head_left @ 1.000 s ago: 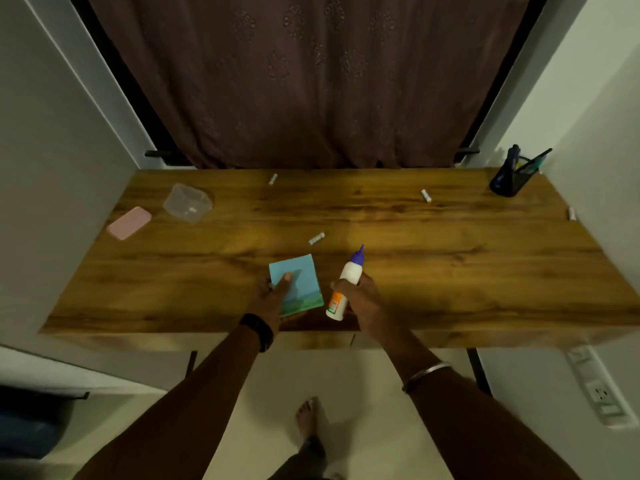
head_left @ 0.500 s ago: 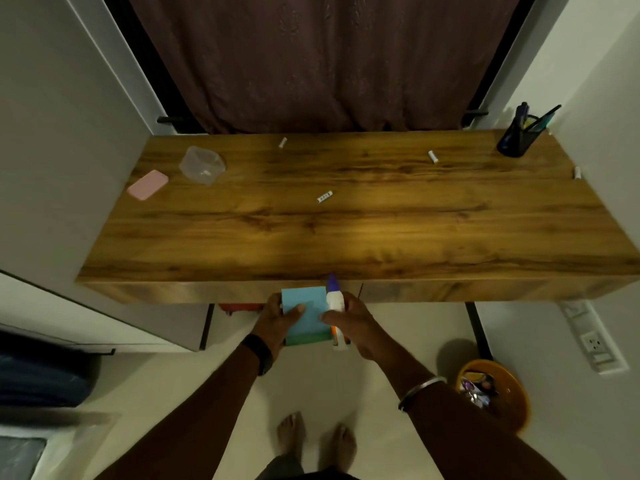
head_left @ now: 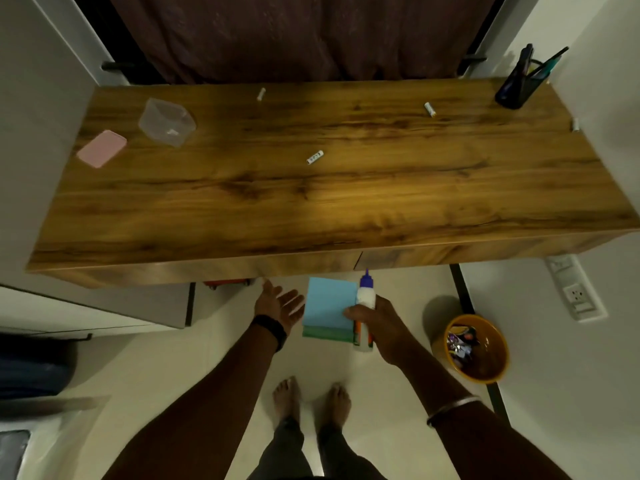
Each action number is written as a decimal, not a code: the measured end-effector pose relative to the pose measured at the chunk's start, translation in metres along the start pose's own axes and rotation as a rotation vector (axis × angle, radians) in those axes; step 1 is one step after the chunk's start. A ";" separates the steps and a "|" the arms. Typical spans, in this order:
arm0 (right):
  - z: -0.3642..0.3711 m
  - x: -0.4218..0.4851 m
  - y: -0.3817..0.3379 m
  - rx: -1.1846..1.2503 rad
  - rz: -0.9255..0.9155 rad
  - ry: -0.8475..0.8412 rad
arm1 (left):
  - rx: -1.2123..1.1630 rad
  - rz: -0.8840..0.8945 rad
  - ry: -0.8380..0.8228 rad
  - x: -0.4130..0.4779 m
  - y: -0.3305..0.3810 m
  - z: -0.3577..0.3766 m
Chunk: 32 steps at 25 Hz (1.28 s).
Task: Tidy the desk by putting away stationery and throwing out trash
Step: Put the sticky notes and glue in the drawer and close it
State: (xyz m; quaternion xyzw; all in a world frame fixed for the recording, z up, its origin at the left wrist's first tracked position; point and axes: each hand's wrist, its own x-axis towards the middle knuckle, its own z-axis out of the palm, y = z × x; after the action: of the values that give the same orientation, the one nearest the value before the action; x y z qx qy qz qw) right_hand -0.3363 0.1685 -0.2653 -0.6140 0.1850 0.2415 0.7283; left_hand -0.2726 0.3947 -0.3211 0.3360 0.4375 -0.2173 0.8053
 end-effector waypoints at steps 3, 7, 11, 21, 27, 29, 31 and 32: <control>-0.008 -0.014 0.002 0.123 -0.004 0.077 | -0.203 -0.041 -0.021 0.031 0.008 -0.005; -0.010 -0.020 0.010 0.214 0.024 0.130 | -0.300 -0.039 -0.074 0.056 0.017 0.001; -0.003 -0.021 0.019 0.268 0.032 0.150 | -0.355 -0.010 -0.121 0.066 0.018 0.008; 0.018 -0.018 0.022 0.232 0.029 0.099 | -0.366 -0.037 -0.111 0.055 0.006 -0.012; 0.035 0.003 -0.001 0.074 -0.082 -0.039 | -0.385 -0.132 -0.117 0.043 -0.032 -0.055; 0.039 0.011 -0.013 0.003 -0.085 -0.057 | -0.391 -0.157 -0.115 0.032 -0.044 -0.066; 0.042 0.018 -0.022 -0.037 -0.064 -0.045 | -0.357 -0.169 -0.081 0.015 -0.051 -0.072; 0.044 0.021 -0.026 -0.051 -0.053 -0.041 | -0.337 -0.172 -0.064 0.007 -0.054 -0.075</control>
State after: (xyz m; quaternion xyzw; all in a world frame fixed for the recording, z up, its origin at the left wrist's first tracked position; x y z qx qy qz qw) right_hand -0.3053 0.2106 -0.2486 -0.6320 0.1474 0.2395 0.7222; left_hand -0.3454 0.4121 -0.3756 0.1507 0.4690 -0.2199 0.8420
